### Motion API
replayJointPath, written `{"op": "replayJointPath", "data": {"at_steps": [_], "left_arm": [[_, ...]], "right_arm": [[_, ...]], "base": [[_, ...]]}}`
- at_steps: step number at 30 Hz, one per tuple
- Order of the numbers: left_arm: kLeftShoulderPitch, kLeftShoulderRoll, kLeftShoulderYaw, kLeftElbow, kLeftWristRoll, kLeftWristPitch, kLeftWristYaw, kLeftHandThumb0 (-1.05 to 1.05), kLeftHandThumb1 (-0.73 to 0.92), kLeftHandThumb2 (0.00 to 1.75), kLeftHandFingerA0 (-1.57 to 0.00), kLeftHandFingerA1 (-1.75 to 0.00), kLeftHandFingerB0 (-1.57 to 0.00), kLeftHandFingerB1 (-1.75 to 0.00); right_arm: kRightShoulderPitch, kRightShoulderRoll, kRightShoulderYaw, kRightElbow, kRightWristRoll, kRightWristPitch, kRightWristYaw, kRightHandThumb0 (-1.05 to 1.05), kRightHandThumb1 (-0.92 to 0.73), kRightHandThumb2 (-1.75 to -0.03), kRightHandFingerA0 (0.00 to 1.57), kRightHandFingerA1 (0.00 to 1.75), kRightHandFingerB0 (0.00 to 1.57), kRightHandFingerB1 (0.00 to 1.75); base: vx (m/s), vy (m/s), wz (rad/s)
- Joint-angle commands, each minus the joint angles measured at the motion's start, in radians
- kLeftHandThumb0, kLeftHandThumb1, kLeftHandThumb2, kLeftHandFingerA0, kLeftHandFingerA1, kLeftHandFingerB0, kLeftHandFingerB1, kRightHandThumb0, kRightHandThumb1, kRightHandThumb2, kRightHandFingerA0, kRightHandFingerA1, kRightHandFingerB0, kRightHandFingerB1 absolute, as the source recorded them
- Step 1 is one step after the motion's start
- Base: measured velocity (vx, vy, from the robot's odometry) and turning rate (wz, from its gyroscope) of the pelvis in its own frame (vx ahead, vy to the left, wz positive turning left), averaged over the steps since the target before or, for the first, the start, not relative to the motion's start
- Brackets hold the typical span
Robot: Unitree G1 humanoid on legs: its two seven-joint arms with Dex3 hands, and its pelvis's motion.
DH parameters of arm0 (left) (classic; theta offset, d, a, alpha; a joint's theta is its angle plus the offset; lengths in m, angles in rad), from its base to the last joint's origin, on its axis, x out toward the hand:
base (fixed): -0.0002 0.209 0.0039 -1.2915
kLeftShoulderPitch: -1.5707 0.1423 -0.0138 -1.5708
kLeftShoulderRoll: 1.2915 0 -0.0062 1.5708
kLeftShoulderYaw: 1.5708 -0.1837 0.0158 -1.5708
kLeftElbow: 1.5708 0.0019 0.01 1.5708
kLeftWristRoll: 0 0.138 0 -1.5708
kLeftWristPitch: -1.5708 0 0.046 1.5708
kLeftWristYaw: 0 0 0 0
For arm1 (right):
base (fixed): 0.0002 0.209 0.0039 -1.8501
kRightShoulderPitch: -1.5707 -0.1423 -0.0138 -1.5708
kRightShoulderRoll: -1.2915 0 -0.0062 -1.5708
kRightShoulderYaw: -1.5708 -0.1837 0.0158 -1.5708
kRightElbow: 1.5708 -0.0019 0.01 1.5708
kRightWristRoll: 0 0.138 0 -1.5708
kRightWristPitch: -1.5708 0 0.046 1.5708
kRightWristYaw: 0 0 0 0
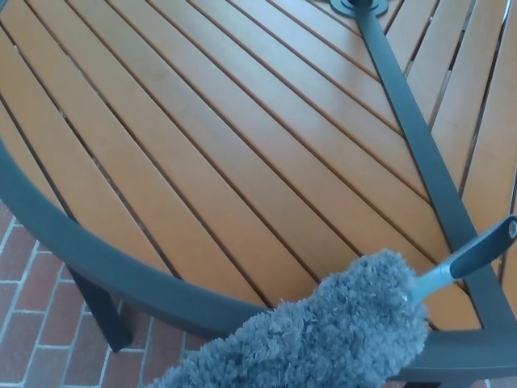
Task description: The robot uses its right hand to pick up the grey duster kept on the edge of the round table outside, turn around and walk towards the square table and place the duster in a container kept on the middle of the desk
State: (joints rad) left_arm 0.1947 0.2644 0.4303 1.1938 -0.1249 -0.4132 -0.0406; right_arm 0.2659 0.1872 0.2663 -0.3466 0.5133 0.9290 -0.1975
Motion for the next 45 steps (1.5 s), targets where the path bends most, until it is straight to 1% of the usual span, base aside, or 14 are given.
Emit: {"op": "replayJointPath", "data": {"at_steps": [1,8,13,16,17,20,21,24,25,27,28,29,30,45], "left_arm": [[0.007,0.01,-0.006,0.004,-0.002,-0.074,0.012,-0.02,0.48,1.1,-0.96,-0.97,-0.82,-0.83],[0.01,0.016,-0.014,0.002,0.006,-0.066,0.025,-0.04,0.49,1.08,-0.95,-0.96,-0.82,-0.83],[0.001,0.015,-0.013,0.007,0.002,-0.068,0.024,-0.02,0.52,1.03,-0.99,-0.97,-0.92,-0.7],[-0.003,0.02,-0.018,0.005,0.007,-0.066,0.03,-0.02,0.52,1.03,-0.98,-0.95,-0.91,-0.69],[-0.001,0.019,-0.018,-0.002,0.005,-0.063,0.031,0.01,0.51,1.04,-0.96,-0.96,-0.9,-0.7],[-0.001,0.019,-0.019,-0.005,0.003,-0.063,0.033,0.01,0.51,1.04,-0.96,-0.96,-0.9,-0.7],[0.0,0.02,-0.02,-0.004,0.002,-0.066,0.028,0.03,0.45,1.14,-0.97,-0.96,-0.9,-0.7],[-0.001,0.023,-0.021,-0.003,0.0,-0.071,0.022,0.03,0.45,1.14,-0.97,-0.96,-0.9,-0.7],[-0.009,0.028,-0.009,0.014,-0.015,-0.074,-0.008,-0.07,0.6,0.9,-0.94,-0.98,-0.88,-0.73],[-0.012,0.03,-0.004,0.021,-0.021,-0.075,-0.021,-0.07,0.6,0.9,-0.94,-0.98,-0.88,-0.73],[-0.009,0.025,-0.006,0.018,-0.019,-0.076,-0.01,0.01,0.48,1.13,-1.01,-1.01,-0.84,-0.85],[-0.008,0.022,-0.006,0.016,-0.017,-0.077,-0.002,0.01,0.48,1.13,-1.01,-1.01,-0.84,-0.85],[0.0,0.02,-0.013,0.01,-0.008,-0.08,0.014,0.01,0.46,1.12,-0.98,-0.96,-0.91,-0.7],[-0.018,0.029,-0.019,0.008,0.0,-0.069,0.028,-0.01,0.46,1.11,-0.99,-0.96,-0.89,-0.7]], "right_arm": [[0.197,0.014,0.0,-0.291,0.209,0.229,0.001,-0.07,-0.28,-1.14,1.4,1.33,1.31,1.16],[0.335,-0.101,-0.064,-0.635,0.378,0.314,0.013,-0.09,-0.15,-1.39,1.35,1.36,1.37,0.96],[0.31,-0.202,-0.125,-0.7,0.433,0.202,0.069,-0.16,-0.23,-1.09,1.4,1.29,1.32,1.1],[0.269,-0.293,-0.139,-0.701,0.405,0.112,0.105,-0.18,-0.23,-1.09,1.41,1.29,1.32,1.09],[0.257,-0.327,-0.139,-0.701,0.396,0.079,0.117,-0.22,-0.11,-1.31,1.38,1.28,1.51,0.79],[0.253,-0.365,-0.139,-0.701,0.417,0.051,0.11,-0.22,-0.11,-1.31,1.38,1.28,1.51,0.79],[0.234,-0.431,-0.106,-0.701,0.31,-0.033,0.125,-0.49,-0.2,-1.21,1.43,1.25,1.49,0.98],[0.206,-0.538,-0.053,-0.701,0.152,-0.165,0.145,-0.49,-0.2,-1.21,1.43,1.25,1.49,0.98],[0.196,-0.583,-0.034,-0.701,0.038,-0.246,0.169,-0.49,-0.26,-1.24,1.41,1.26,1.44,1.02],[0.194,-0.609,-0.021,-0.701,-0.014,-0.29,0.175,-0.49,-0.26,-1.24,1.41,1.26,1.44,1.02],[0.171,-0.657,-0.008,-0.701,-0.108,-0.321,0.178,-0.5,-0.42,-1.19,1.38,1.36,1.35,1.2],[0.155,-0.693,0.001,-0.701,-0.179,-0.345,0.18,-0.5,-0.42,-1.19,1.38,1.36,1.35,1.2],[0.121,-0.738,-0.01,-0.674,-0.256,-0.378,0.189,-0.51,-0.45,-1.2,1.37,1.38,1.35,1.23],[0.035,-0.692,-0.119,-0.517,-0.115,-0.361,0.233,-0.5,-0.31,-1.26,1.39,1.32,1.42,1.14]], "base": [[0.0,0.0,0.0],[0.0,0.0,0.0],[0.0,0.0,0.0],[0.0,0.0,0.0],[0.0,0.0,0.0],[0.0,0.0,0.0],[0.0,0.0,0.0],[0.0,0.0,0.0],[0.0,0.0,0.0],[0.0,0.0,0.0],[0.0,0.0,0.0],[0.0,0.0,0.0],[0.0,0.0,0.0],[0.0,0.005,0.02]]}}
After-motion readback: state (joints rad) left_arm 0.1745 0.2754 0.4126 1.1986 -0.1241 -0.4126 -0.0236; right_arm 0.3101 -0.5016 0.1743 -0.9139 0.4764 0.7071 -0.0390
